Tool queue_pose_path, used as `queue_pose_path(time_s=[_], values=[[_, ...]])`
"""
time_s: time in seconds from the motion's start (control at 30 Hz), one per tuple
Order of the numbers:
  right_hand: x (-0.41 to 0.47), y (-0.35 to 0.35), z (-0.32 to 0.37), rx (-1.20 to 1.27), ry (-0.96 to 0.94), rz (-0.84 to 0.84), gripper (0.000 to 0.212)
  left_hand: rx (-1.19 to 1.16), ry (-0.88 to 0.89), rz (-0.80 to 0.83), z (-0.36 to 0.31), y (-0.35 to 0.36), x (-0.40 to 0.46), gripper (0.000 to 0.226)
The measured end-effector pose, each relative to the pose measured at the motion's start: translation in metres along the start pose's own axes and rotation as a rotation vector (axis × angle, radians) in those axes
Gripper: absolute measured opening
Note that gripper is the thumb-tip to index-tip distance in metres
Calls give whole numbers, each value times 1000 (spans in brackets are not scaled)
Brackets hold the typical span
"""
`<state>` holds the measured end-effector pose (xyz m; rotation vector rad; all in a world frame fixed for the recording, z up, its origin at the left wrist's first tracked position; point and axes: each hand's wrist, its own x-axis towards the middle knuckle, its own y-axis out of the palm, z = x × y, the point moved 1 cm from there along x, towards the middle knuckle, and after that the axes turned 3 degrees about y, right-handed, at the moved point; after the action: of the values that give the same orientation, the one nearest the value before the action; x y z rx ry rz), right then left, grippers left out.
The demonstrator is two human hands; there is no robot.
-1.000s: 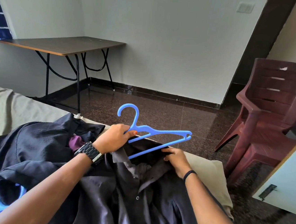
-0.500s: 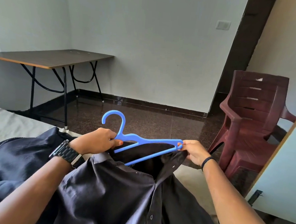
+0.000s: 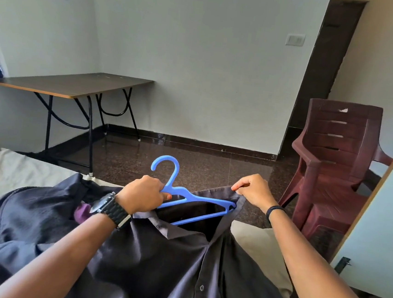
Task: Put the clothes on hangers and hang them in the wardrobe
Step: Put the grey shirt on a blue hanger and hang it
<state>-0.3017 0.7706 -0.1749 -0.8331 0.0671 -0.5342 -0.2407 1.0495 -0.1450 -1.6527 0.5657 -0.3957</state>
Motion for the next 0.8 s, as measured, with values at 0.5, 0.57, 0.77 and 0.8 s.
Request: queue_pose_path(time_s=[0.5,0.57,0.77,0.8], values=[[-81,-9,90,292,-171,85,26,-409,45,-540,-45,-40,-8,38],[-95,-16,98,151,-243,119,30,-461,93,-534,-52,-54,-12,37],[-108,-82,117,123,-279,415,16,-527,264,-523,-70,-98,-24,30],[-106,-101,122,194,-316,266,14,-535,297,-531,-74,-106,-28,26]])
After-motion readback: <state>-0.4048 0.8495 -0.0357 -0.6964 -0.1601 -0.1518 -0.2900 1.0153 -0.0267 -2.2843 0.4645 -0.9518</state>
